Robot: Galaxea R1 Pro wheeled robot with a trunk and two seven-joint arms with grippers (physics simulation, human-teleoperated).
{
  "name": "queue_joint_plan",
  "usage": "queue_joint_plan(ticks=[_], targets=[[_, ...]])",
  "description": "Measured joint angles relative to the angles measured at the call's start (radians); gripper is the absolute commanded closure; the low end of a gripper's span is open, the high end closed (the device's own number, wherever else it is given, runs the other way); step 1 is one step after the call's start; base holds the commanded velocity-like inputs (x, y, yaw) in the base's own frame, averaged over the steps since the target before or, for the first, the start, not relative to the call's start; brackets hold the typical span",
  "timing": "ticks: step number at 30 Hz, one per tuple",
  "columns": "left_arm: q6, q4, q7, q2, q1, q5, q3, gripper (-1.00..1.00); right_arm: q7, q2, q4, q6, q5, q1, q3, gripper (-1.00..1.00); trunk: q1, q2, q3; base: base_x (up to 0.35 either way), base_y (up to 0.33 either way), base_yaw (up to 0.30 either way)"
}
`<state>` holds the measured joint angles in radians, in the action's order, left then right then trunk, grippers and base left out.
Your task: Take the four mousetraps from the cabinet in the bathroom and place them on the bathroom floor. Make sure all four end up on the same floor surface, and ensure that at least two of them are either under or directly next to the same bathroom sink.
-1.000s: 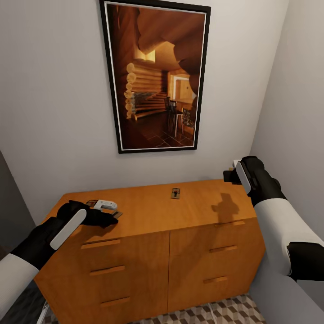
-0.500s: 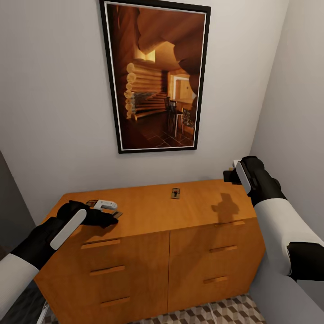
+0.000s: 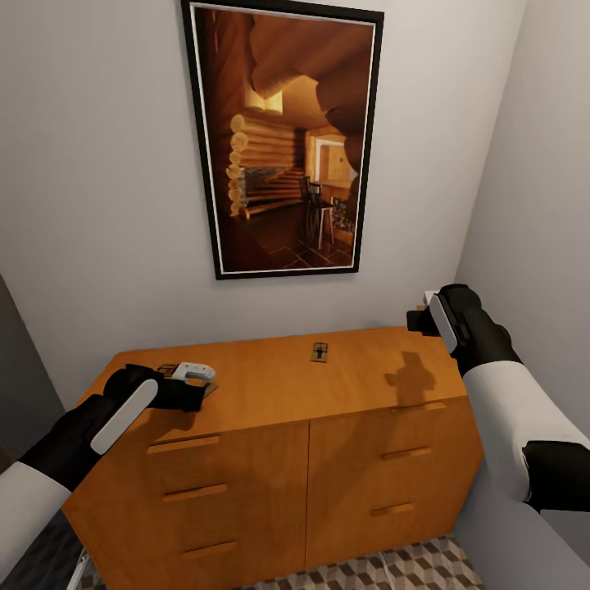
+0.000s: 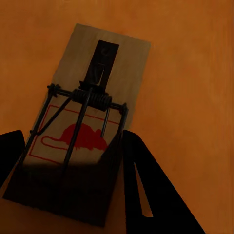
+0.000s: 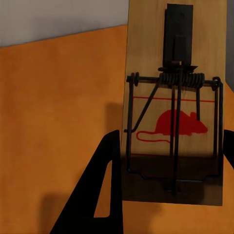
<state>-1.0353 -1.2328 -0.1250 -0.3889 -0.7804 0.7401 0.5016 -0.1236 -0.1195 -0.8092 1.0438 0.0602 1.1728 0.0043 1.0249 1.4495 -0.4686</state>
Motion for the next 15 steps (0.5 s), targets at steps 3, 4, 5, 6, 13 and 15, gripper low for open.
queue_joint_plan(ticks=[3,4,5,6,13,15], targets=[[0.000,0.000,0.000,0.000,0.000,0.000,0.000,1.00,0.000,0.000,0.000,0.000,0.000,0.000,0.000,1.00,0.000,0.000,0.000,0.000,0.000,0.000],[0.000,0.000,0.000,0.000,0.000,-0.001,0.000,1.00,0.000,0.000,0.000,0.000,0.000,0.000,0.000,1.00,0.000,0.000,0.000,0.000,0.000,0.000],[0.000,0.000,0.000,0.000,0.000,-0.001,0.000,1.00,0.000,0.000,0.000,0.000,0.000,0.000,0.000,1.00,0.000,0.000,0.000,0.000,0.000,0.000],[0.000,0.000,0.000,0.000,0.000,-0.001,0.000,1.00,0.000,0.000,0.000,0.000,0.000,0.000,0.000,1.00,0.000,0.000,0.000,0.000,0.000,0.000],[0.000,-0.001,0.001,0.000,0.000,-0.001,0.000,1.00,0.000,0.000,0.000,0.000,0.000,0.000,0.000,1.00,0.000,0.000,0.000,0.000,0.000,0.000],[-0.002,-0.002,0.001,0.000,0.000,-0.002,0.000,1.00,0.000,0.000,0.000,0.000,0.000,0.000,0.000,1.00,0.000,0.000,0.000,0.000,0.000,0.000]])
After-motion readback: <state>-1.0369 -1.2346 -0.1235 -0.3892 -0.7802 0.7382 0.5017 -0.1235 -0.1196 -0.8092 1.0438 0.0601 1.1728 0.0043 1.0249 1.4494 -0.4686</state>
